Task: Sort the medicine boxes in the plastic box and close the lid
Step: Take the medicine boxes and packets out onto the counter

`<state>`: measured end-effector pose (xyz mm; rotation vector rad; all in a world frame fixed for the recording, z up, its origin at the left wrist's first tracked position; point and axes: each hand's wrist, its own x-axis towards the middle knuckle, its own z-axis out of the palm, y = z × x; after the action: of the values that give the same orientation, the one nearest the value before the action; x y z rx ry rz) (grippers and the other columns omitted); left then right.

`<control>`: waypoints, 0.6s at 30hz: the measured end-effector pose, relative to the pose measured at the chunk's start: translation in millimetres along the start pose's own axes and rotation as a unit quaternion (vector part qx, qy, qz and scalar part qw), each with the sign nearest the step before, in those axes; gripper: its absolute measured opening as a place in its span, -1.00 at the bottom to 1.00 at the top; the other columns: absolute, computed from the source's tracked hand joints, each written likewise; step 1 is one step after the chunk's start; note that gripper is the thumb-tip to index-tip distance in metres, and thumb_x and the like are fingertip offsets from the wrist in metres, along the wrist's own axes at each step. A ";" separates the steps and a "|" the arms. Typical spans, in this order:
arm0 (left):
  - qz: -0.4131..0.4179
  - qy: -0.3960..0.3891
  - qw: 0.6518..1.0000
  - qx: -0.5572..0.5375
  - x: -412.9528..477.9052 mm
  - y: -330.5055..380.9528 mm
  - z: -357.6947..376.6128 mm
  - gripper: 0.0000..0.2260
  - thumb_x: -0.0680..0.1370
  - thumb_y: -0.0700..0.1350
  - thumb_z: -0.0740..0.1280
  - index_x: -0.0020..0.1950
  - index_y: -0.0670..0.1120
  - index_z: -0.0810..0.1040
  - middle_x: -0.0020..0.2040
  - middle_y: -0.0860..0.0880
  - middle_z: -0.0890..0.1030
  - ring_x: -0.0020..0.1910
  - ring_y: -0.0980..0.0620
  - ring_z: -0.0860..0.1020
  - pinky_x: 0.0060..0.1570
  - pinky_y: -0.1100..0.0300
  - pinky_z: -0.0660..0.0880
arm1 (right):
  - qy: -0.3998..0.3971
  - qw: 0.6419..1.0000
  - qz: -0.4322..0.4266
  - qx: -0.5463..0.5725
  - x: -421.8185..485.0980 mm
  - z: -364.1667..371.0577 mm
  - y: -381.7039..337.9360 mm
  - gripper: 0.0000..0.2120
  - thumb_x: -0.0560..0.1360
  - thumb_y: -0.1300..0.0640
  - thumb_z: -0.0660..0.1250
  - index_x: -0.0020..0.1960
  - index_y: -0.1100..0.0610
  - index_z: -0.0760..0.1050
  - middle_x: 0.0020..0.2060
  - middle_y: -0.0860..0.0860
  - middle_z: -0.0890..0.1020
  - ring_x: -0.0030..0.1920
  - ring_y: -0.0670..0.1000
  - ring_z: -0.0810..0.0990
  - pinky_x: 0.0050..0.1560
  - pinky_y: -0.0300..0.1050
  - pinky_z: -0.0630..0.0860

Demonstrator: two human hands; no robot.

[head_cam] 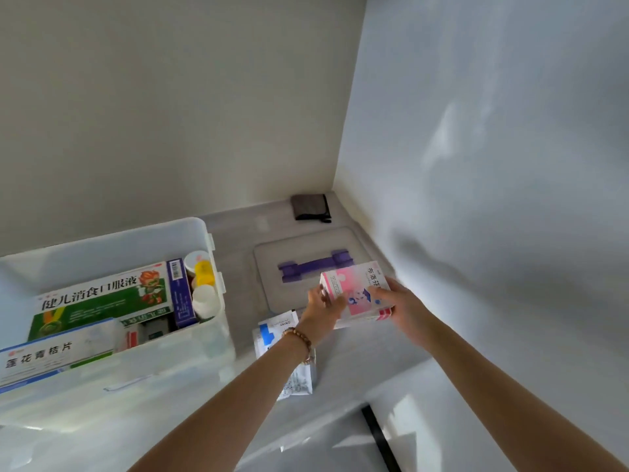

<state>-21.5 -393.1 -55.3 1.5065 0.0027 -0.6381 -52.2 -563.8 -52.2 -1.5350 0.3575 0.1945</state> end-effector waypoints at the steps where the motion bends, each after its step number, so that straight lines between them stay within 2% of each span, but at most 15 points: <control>1: -0.021 -0.004 1.000 0.013 4.5 -9.9 5.2 -0.66 0.55 -0.14 0.25 0.24 -0.20 0.23 0.12 -0.13 0.51 -0.02 0.00 0.53 -0.08 0.24 0.54 | 0.009 1.000 0.015 -0.012 2.8 -7.5 10.8 -0.70 0.49 0.22 0.28 0.23 0.14 0.49 0.06 0.25 0.63 0.01 0.26 0.60 0.03 0.13 0.47; 4: -0.069 0.004 0.997 0.040 16.2 -33.9 17.6 -0.80 0.55 -0.17 0.24 0.14 -0.17 0.35 -0.11 -0.02 0.52 -0.31 0.12 0.45 -0.40 0.39 0.43 | 0.002 0.998 0.053 -0.032 10.4 -19.7 39.2 -0.68 0.48 0.24 0.29 0.23 0.15 0.48 0.07 0.21 0.64 0.05 0.24 0.62 0.00 0.09 0.55; 7: -0.097 0.026 0.992 0.071 25.4 -54.0 22.9 -0.82 0.55 -0.19 0.24 0.13 -0.20 0.41 -0.26 0.00 0.49 -0.38 0.12 0.39 -0.48 0.39 0.36 | -0.017 0.997 0.071 -0.033 17.2 -23.0 62.0 -0.68 0.46 0.25 0.30 0.21 0.15 0.49 0.08 0.24 0.62 0.06 0.26 0.60 -0.09 0.00 0.49; 8: -0.099 0.034 0.992 0.077 27.6 -59.9 23.1 -0.82 0.54 -0.18 0.25 0.13 -0.19 0.42 -0.25 -0.02 0.50 -0.37 0.10 0.40 -0.47 0.39 0.36 | -0.021 0.996 0.075 -0.035 19.5 -23.5 68.3 -0.68 0.46 0.26 0.30 0.20 0.16 0.49 0.08 0.24 0.62 0.07 0.28 0.59 -0.05 0.04 0.46; 10: -0.101 0.054 0.990 0.086 30.9 -71.1 22.5 -0.76 0.53 -0.17 0.28 0.17 -0.19 0.41 -0.11 -0.09 0.56 -0.28 0.05 0.46 -0.39 0.36 0.41 | -0.030 0.995 0.082 -0.038 24.2 -23.3 79.0 -0.69 0.46 0.26 0.31 0.20 0.15 0.49 0.06 0.21 0.63 0.06 0.24 0.61 0.01 0.09 0.47; 12: -0.095 0.084 0.988 0.092 32.8 -79.3 22.6 -0.73 0.51 -0.18 0.29 0.20 -0.17 0.42 0.01 -0.13 0.58 -0.17 0.00 0.51 -0.28 0.27 0.46 | -0.027 0.995 0.085 -0.037 27.9 -21.3 86.0 -0.70 0.47 0.25 0.31 0.20 0.13 0.49 0.05 0.17 0.65 0.02 0.16 0.63 -0.05 0.01 0.51; 14: -0.084 0.110 0.986 0.095 35.4 -85.8 24.0 -0.73 0.49 -0.20 0.30 0.19 -0.14 0.45 0.03 -0.13 0.59 -0.09 -0.06 0.54 -0.15 0.17 0.49 | -0.018 0.995 0.082 -0.044 31.4 -19.0 91.9 -0.73 0.49 0.23 0.31 0.19 0.13 0.49 0.04 0.16 0.65 0.01 0.15 0.62 -0.09 -0.02 0.50; 16: -0.072 0.130 0.984 0.095 36.7 -89.8 26.0 -0.75 0.48 -0.20 0.31 0.15 -0.10 0.47 0.02 -0.11 0.61 -0.05 -0.08 0.56 -0.07 0.12 0.51 | -0.017 0.996 0.077 -0.046 34.5 -18.3 96.5 -0.74 0.50 0.21 0.31 0.19 0.13 0.49 0.06 0.16 0.65 0.06 0.18 0.62 0.03 0.07 0.52; 18: -0.062 0.143 0.982 0.105 38.0 -92.7 26.3 -0.77 0.48 -0.18 0.32 0.13 -0.05 0.50 0.00 -0.08 0.62 -0.06 -0.06 0.58 -0.07 0.12 0.52 | -0.021 0.996 0.078 -0.049 35.9 -18.1 98.3 -0.74 0.51 0.19 0.31 0.19 0.13 0.48 0.05 0.14 0.65 0.05 0.15 0.63 0.05 0.03 0.54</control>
<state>-35.9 -425.9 -152.5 1.8031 0.2586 -0.5262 -54.3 -582.0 -156.9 -1.5975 0.4412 0.3709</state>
